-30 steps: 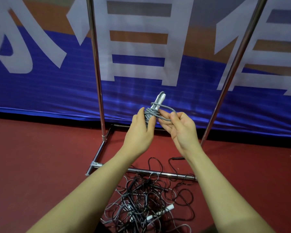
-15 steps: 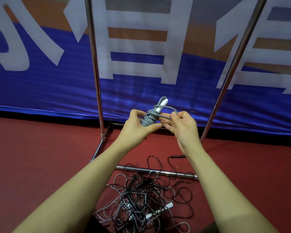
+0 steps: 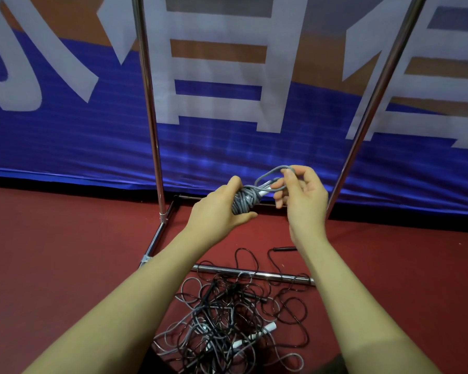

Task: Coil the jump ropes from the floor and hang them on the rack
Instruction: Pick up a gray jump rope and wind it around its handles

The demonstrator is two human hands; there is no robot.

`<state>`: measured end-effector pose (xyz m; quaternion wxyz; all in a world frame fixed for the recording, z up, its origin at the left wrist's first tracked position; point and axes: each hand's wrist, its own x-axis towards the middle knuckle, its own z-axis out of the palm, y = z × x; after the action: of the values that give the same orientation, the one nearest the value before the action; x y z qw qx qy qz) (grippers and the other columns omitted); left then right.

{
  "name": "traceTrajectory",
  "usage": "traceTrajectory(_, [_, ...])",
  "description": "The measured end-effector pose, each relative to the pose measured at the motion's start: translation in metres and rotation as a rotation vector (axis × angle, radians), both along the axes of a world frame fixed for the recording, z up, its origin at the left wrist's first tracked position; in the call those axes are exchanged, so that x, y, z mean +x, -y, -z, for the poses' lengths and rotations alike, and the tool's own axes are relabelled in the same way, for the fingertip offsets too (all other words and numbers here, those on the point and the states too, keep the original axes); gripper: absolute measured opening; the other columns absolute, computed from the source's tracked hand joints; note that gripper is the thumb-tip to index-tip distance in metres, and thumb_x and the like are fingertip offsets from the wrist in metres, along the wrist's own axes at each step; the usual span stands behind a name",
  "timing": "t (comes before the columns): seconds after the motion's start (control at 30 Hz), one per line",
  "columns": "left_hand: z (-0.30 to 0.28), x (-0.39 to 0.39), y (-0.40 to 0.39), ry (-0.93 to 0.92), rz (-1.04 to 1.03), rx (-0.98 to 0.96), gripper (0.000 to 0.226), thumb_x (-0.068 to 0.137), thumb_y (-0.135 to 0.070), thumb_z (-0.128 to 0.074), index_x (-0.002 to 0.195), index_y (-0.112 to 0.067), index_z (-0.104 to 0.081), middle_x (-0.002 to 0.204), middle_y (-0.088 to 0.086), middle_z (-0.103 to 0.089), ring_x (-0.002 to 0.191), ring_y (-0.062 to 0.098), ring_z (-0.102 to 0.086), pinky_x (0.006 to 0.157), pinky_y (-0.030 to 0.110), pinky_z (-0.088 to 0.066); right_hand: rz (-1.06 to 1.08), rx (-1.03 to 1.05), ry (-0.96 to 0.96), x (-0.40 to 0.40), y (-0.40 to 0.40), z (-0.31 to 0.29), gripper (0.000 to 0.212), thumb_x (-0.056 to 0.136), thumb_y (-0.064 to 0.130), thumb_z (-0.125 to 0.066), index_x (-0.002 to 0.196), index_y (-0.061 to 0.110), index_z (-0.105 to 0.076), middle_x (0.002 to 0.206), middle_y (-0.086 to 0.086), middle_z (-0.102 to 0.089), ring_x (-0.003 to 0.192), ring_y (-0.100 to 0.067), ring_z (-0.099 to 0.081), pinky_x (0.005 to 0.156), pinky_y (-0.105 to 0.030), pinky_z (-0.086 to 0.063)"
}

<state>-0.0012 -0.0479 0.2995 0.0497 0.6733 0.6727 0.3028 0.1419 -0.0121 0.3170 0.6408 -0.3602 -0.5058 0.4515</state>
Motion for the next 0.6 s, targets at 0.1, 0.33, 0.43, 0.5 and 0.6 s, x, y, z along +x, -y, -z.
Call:
traceTrajectory(0.1, [0.003,0.002,-0.001,0.016,0.007,0.028,0.052,0.079,-0.050,-0.069,0.109,-0.017,-0.042,0.101,-0.001,-0.062,0.091,0.027,-0.059,0.071,0.036,-0.046,-0.021,-0.002,0.015,0.001,0.003,-0.001,0.015,0.095,0.008,-0.053,0.085,0.015,-0.061,0.055,0.003,-0.060,0.045,-0.007,-0.047,0.040,-0.019,-0.036])
traceTrajectory(0.33, [0.006,0.001,-0.008,0.111,-0.009,0.091,0.051,0.078,-0.045,-0.072,0.112,-0.015,-0.048,0.100,0.003,-0.044,0.082,0.026,-0.055,0.072,0.036,-0.047,0.010,0.047,0.013,0.002,0.004,-0.002,0.019,0.095,0.004,-0.053,0.084,0.016,-0.062,0.065,0.000,-0.062,0.050,-0.009,-0.052,0.047,-0.019,-0.045])
traceTrajectory(0.43, [0.008,0.001,-0.011,0.308,-0.036,0.143,0.044,0.077,-0.038,-0.075,0.106,-0.014,-0.052,0.093,0.002,-0.051,0.083,0.017,-0.049,0.067,0.025,-0.034,0.007,0.030,-0.007,-0.002,0.006,0.000,0.021,0.094,0.000,-0.052,0.082,0.015,-0.061,0.070,-0.003,-0.064,0.053,-0.010,-0.060,0.052,-0.020,-0.051])
traceTrajectory(0.5, [0.007,0.004,-0.011,0.453,-0.067,0.155,0.034,0.079,-0.036,-0.073,0.100,-0.017,-0.055,0.085,-0.001,-0.057,0.075,0.013,-0.050,0.063,0.022,-0.034,0.030,0.006,-0.032,-0.003,0.003,0.002,0.020,0.094,0.001,-0.053,0.082,0.015,-0.062,0.071,-0.003,-0.066,0.055,-0.010,-0.063,0.053,-0.020,-0.051])
traceTrajectory(0.6, [0.003,0.010,-0.010,0.691,-0.041,0.125,0.020,0.084,-0.033,-0.069,0.094,-0.017,-0.060,0.077,-0.005,-0.065,0.063,0.008,-0.053,0.061,0.024,-0.042,0.060,-0.021,-0.051,-0.003,-0.002,0.005,0.019,0.093,0.003,-0.055,0.081,0.016,-0.063,0.072,0.000,-0.069,0.061,-0.011,-0.066,0.054,-0.019,-0.049])
